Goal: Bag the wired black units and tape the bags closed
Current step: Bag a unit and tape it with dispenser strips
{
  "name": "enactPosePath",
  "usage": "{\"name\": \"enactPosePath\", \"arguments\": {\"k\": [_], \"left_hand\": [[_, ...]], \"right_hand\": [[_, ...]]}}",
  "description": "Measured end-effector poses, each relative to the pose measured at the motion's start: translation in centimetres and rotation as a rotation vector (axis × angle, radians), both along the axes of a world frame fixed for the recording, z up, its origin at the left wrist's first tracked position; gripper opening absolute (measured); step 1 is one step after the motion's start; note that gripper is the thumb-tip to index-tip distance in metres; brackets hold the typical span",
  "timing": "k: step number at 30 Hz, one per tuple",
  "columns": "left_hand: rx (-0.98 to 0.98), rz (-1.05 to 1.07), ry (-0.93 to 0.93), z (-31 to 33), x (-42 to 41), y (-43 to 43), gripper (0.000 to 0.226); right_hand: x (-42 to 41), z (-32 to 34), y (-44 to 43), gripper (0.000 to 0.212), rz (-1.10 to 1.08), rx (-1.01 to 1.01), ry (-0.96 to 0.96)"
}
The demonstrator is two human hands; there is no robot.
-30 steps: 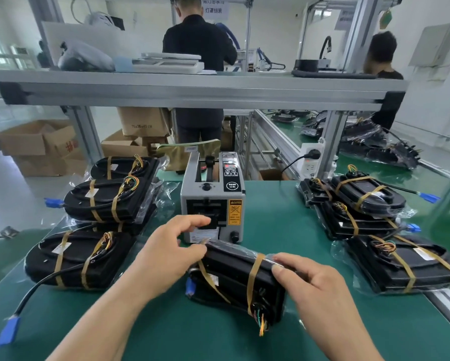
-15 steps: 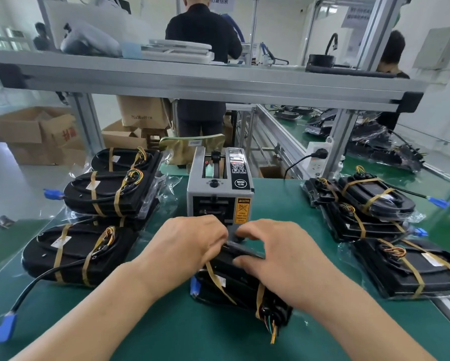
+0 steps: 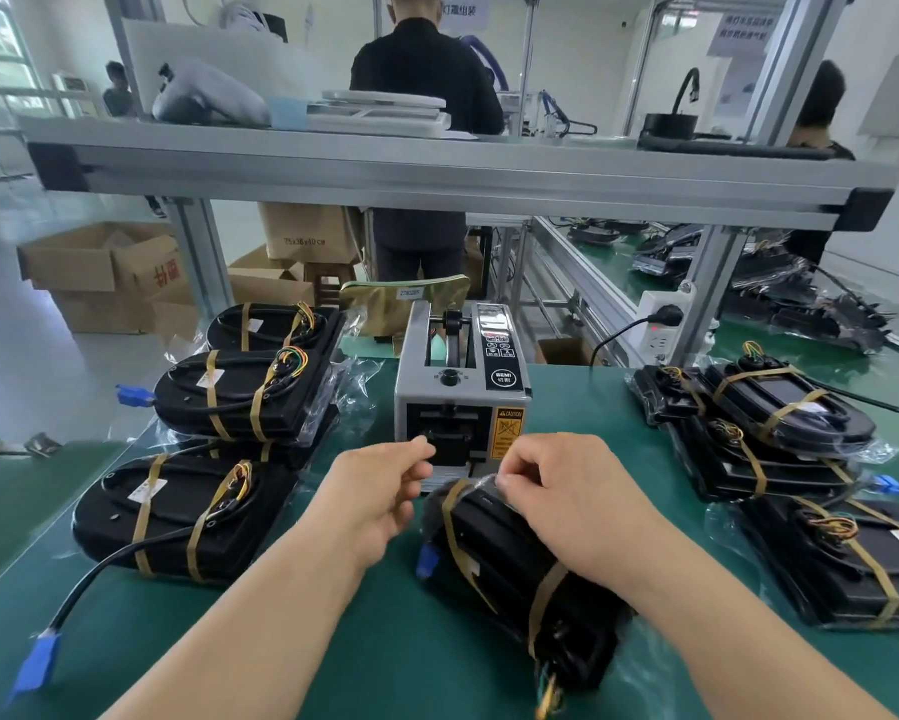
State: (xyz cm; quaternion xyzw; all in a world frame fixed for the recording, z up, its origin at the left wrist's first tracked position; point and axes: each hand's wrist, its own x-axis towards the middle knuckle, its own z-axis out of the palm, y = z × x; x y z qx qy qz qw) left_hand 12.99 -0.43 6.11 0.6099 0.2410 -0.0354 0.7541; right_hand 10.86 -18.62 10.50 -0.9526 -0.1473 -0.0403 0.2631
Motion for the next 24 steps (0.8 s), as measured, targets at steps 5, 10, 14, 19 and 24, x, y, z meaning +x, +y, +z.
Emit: {"name": "enactPosePath", "arguments": {"k": [5, 10, 14, 19, 24], "left_hand": [[-0.212, 0.010, 0.162, 0.6, 2.2, -1.7, 0.016], [-0.237, 0.072, 0.199, 1.0, 3.0, -3.0, 0.019], [-0.302, 0.206, 0.198, 0.8, 3.6, -4.1, 0.005], [-0.305, 0.351, 0.094, 0.0, 3.8, -4.7, 0.009], [-0.057, 0.147, -0.161, 0.5, 0.6, -3.6, 0.028]], "right_hand": [[0.1, -0.3, -0.3, 0.017, -0.050, 0.003, -0.011], [0.0, -0.3, -1.2, 0.025, -0.051, 0.016, -0.033], [0.3, -0.4, -1.5, 0.025, -0.052, 0.033, -0.041], [0.6, -0.9, -2.1, 0.026, -0.074, 0.088, -0.038], [1.1, -1.3, -2.6, 0.026, -0.064, 0.135, -0.001]]}}
